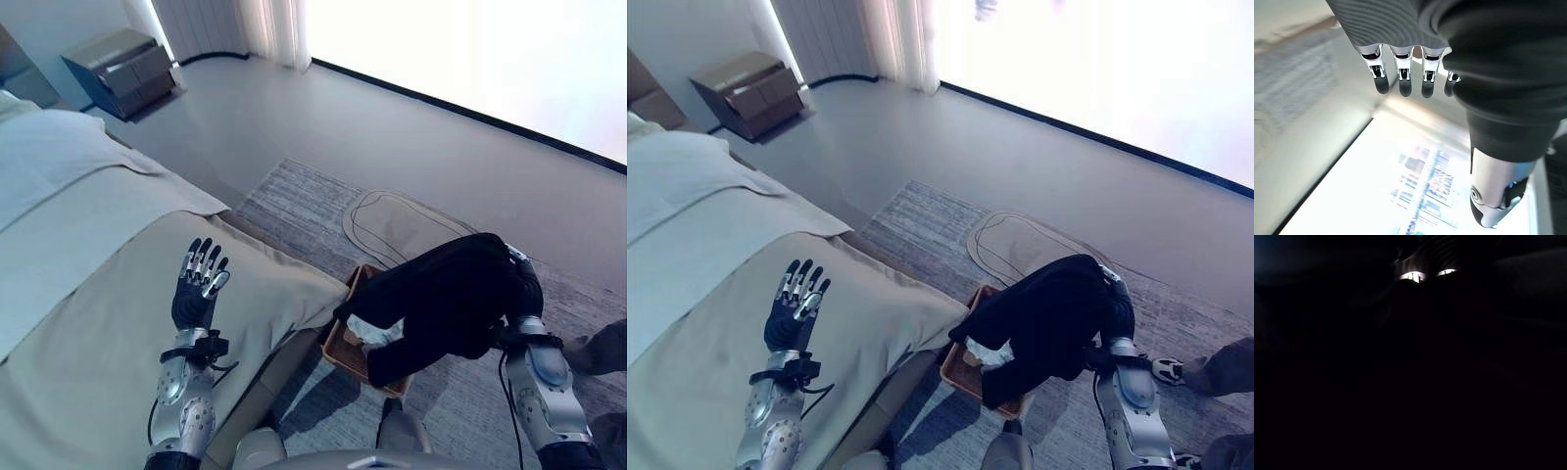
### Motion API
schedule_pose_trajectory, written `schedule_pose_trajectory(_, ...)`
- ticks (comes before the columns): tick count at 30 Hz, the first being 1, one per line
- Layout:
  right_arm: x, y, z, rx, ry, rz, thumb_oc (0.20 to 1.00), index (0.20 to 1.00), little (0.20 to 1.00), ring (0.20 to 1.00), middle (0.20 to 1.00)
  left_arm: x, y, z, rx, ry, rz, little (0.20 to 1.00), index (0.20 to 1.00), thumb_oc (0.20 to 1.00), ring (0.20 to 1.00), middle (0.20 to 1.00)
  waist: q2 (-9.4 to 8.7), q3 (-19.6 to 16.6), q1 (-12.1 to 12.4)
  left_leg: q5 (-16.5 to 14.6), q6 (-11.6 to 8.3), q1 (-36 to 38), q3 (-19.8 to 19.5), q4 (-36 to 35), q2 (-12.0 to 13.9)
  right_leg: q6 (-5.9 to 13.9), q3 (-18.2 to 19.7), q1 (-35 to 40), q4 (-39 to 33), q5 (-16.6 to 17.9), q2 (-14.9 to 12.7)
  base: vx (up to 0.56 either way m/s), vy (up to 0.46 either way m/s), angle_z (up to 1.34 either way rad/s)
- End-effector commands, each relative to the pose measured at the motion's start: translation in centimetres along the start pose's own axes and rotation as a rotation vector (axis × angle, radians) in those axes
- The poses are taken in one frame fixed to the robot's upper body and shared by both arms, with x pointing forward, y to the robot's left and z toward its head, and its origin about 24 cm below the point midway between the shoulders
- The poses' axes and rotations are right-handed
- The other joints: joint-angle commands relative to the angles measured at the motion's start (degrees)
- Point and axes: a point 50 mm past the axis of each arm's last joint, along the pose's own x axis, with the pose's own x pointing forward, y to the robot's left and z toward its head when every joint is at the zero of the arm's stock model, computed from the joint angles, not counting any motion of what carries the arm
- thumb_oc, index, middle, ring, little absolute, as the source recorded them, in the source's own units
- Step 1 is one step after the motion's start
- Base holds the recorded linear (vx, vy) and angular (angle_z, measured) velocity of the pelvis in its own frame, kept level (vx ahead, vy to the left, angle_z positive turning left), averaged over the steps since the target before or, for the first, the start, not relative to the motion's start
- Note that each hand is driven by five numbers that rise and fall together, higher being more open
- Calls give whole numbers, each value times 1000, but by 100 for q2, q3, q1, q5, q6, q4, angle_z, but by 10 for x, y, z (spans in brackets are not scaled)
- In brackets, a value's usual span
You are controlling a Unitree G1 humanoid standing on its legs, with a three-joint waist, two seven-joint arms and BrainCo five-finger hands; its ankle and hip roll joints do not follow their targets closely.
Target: Pick up clothes into the bucket
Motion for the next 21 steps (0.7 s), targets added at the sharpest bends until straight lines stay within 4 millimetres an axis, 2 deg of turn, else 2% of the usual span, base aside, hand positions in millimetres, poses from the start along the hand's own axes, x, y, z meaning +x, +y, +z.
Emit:
schedule_pose_trajectory(1, 31, 8, 42, 20, -254, -34, 200, 200, 200, 200, 200, 14, -6, 40, 73, -172, -94, 1000, 1000, 1000, 1000, 1000, -219, 330, 112, -356, 62, -278, -262, 444, 1, 42, 41, -255, -314, 718, -328, -126, -46, 19)
schedule_pose_trajectory(5, 41, 8, 42, 19, -255, -64, 200, 200, 200, 200, 200, 13, -4, 40, 51, -178, -74, 1000, 1000, 1000, 1000, 1000, -115, 460, 132, -314, 45, -635, -309, 562, 12, 10, 90, -642, -147, 699, -320, -115, -37, 9)
schedule_pose_trajectory(9, 67, 10, 42, -50, -238, -120, 200, 200, 200, 200, 200, 13, -7, 39, 58, -177, -75, 1000, 1000, 1000, 1000, 1000, 36, 621, 227, -282, 30, -1197, -321, 777, 7, -10, 202, -1232, 61, 686, -306, -97, -31, 1)
schedule_pose_trajectory(12, 82, 14, 50, -81, -257, -143, 200, 200, 200, 200, 200, 13, -10, 38, 51, -178, -79, 1000, 1000, 1000, 1000, 1000, 125, 762, 293, -395, 33, -1545, -329, 1103, 3, -28, 295, -1602, 332, 605, -308, -67, -8, -7)
schedule_pose_trajectory(21, 105, 20, 70, -168, -303, -163, 200, 200, 200, 200, 200, 15, -19, 35, 41, -168, -84, 1000, 1000, 1000, 1000, 1000, 288, 1093, 292, -659, 59, -2511, -324, 1959, -40, -82, 480, -2527, 1091, 426, -388, -64, -1, -2)
